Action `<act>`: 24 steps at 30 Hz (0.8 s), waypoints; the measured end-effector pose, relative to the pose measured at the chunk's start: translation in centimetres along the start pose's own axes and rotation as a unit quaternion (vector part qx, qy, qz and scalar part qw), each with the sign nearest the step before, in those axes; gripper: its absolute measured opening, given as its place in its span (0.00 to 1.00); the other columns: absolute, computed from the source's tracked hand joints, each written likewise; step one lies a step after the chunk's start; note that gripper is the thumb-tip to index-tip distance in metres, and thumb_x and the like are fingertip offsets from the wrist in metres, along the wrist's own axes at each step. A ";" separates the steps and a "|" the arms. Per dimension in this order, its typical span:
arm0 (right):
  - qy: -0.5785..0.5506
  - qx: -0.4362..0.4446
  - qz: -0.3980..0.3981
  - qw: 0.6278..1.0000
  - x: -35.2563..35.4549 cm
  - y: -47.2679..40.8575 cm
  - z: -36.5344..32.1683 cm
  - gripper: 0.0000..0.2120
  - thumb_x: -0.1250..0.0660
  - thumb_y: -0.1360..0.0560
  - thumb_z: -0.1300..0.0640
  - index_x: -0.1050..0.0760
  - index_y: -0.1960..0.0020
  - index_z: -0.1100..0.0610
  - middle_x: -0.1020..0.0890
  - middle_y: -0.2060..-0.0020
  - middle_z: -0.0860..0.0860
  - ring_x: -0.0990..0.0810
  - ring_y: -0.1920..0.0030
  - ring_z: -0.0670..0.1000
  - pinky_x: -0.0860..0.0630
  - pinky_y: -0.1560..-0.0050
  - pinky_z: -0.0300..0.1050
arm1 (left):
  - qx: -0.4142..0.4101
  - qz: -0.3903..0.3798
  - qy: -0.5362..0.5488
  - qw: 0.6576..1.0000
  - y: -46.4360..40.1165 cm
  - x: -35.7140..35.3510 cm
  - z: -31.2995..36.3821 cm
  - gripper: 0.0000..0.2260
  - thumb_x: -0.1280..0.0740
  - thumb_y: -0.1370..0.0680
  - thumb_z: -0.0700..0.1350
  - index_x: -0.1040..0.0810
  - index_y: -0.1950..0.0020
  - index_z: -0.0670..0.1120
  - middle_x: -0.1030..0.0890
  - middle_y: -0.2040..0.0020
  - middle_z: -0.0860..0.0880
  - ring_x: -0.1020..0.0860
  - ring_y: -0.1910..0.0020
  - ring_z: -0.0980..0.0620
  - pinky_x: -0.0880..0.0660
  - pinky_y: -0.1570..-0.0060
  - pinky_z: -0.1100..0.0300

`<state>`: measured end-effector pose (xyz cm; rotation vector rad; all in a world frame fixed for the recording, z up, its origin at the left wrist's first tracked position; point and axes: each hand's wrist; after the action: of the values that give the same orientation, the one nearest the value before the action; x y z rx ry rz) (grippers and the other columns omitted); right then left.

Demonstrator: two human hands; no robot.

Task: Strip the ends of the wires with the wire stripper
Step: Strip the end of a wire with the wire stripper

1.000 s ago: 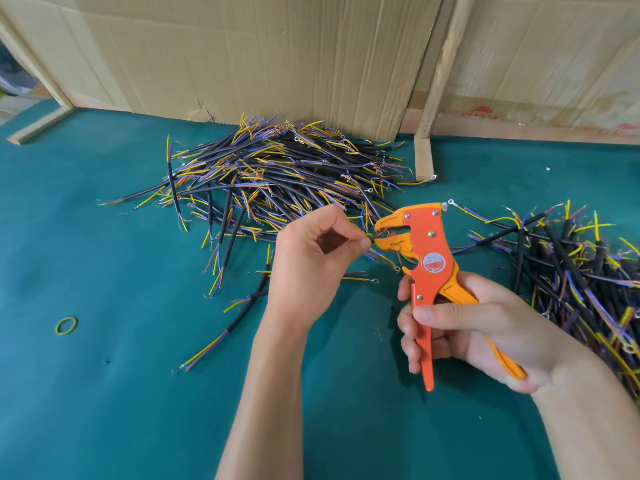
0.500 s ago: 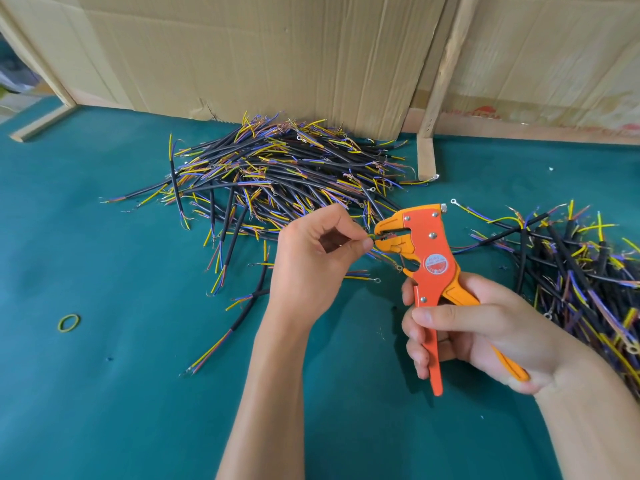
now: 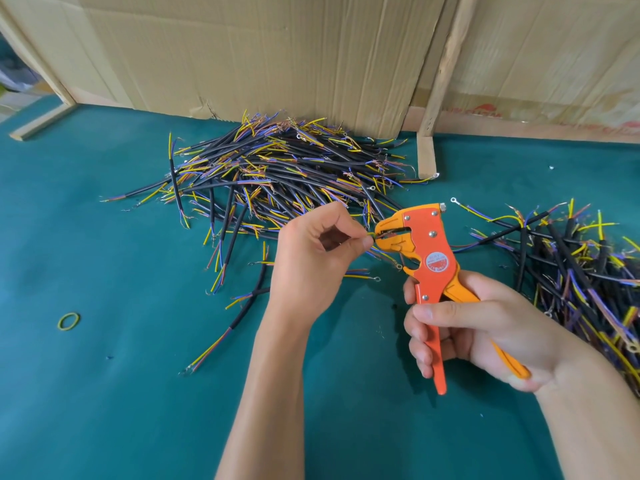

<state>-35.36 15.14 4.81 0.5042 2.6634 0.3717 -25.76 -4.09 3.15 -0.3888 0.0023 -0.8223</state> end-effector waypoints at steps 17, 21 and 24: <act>0.020 -0.010 -0.002 1.000 0.1 0.0 0.1 0.13 0.22 0.33 0.59 0.21 0.52 0.58 0.23 0.63 0.62 0.22 0.66 0.62 0.20 0.64 0.56 | 0.012 -0.009 -0.007 1.000 0.1 0.3 0.2 0.09 0.24 0.29 0.32 0.21 0.63 0.42 0.19 0.64 0.42 0.22 0.65 0.43 0.23 0.60 0.45; 0.023 -0.008 -0.007 1.000 0.1 -0.1 0.1 0.12 0.22 0.32 0.58 0.21 0.52 0.57 0.22 0.62 0.63 0.22 0.65 0.62 0.20 0.63 0.56 | 0.016 -0.007 -0.006 1.000 0.1 0.3 0.0 0.09 0.23 0.30 0.32 0.20 0.64 0.43 0.18 0.64 0.45 0.21 0.65 0.45 0.22 0.60 0.45; 0.023 -0.011 -0.013 1.000 0.2 -0.1 0.2 0.12 0.22 0.31 0.58 0.21 0.51 0.57 0.22 0.61 0.63 0.21 0.65 0.62 0.20 0.62 0.57 | 0.013 -0.009 -0.008 1.000 0.1 0.4 0.0 0.09 0.23 0.30 0.32 0.20 0.63 0.43 0.18 0.64 0.44 0.21 0.63 0.40 0.22 0.59 0.43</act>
<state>-35.50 15.19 4.58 0.4591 2.7046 0.4082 -25.44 -4.29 3.17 -0.3717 -0.0270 -0.8355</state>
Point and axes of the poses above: each hand's wrist, its own y-axis away from the middle knuckle, its own x-axis out of the back of the hand, z = x × y
